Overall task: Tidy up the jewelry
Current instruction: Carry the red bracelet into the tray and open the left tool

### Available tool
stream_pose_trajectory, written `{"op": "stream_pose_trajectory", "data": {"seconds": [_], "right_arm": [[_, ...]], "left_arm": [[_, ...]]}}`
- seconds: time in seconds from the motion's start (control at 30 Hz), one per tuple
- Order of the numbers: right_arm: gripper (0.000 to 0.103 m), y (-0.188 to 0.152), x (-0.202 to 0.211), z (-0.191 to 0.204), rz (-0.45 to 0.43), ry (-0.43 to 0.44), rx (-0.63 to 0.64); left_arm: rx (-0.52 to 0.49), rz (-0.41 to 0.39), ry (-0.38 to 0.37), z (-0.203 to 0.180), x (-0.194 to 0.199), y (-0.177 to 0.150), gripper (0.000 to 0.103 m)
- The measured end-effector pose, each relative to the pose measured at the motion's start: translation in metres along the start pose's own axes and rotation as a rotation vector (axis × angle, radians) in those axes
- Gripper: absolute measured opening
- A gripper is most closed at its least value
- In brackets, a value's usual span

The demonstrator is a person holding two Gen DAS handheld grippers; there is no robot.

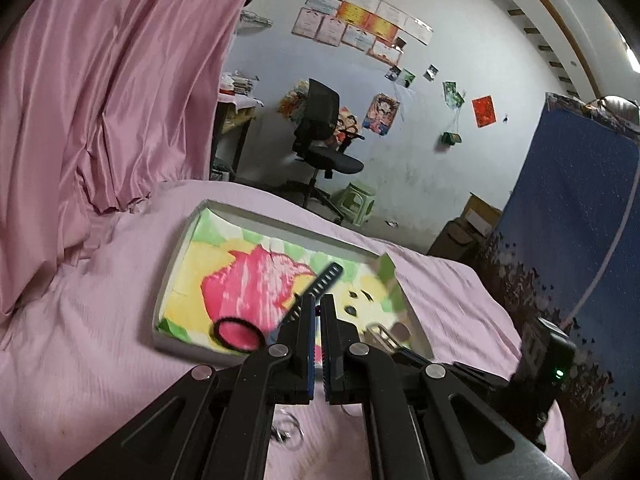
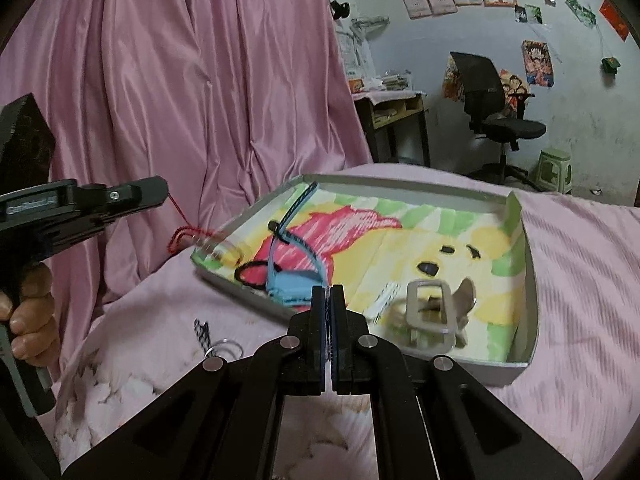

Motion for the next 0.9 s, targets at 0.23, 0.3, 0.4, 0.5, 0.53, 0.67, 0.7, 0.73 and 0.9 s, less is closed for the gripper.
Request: {"op": "stream_pose_trajectory", "data": {"seconds": [0.23,0.3,0.4,0.5,0.53,0.67,0.7,0.73,0.9], "right_arm": [[0.002,0.028,0.003,-0.001,-0.125,-0.006,-0.01],[0.002,0.034,0.006,-0.003,-0.156,-0.013,-0.015],[0.002,0.039,0.004,-0.008,-0.176,-0.029,-0.021],[0.002,0.034,-0.007,-0.015,-0.15,-0.048,-0.026],[0.002,0.03,-0.013,-0.017,-0.127,-0.053,-0.03],[0.002,0.015,-0.032,-0.021,-0.049,-0.068,-0.031],[0.002,0.012,-0.034,-0.022,-0.034,-0.07,-0.031],[0.002,0.008,-0.038,-0.023,-0.01,-0.074,-0.03],[0.002,-0.007,-0.048,-0.025,0.073,-0.089,-0.029]], "left_arm": [[0.04,-0.036,0.014,0.02,-0.019,0.023,0.003],[0.046,-0.041,0.013,0.024,-0.024,0.023,0.003],[0.054,-0.028,0.022,0.031,-0.035,0.018,0.003],[0.06,0.015,0.041,0.039,-0.049,0.004,0.003],[0.061,0.033,0.051,0.042,-0.054,-0.002,0.003],[0.062,0.092,0.078,0.048,-0.067,-0.021,0.003],[0.062,0.106,0.082,0.05,-0.07,-0.024,0.003],[0.062,0.12,0.086,0.051,-0.072,-0.027,0.003],[0.06,0.187,0.1,0.055,-0.079,-0.043,0.003]]}}
Point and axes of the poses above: each gripper's, at about its wrist camera, not at the fingertips, and x roughly against the way its jaws point, z to its left, y to its top, the point moved 9 cm from there along -x, roughly the way its jaws point
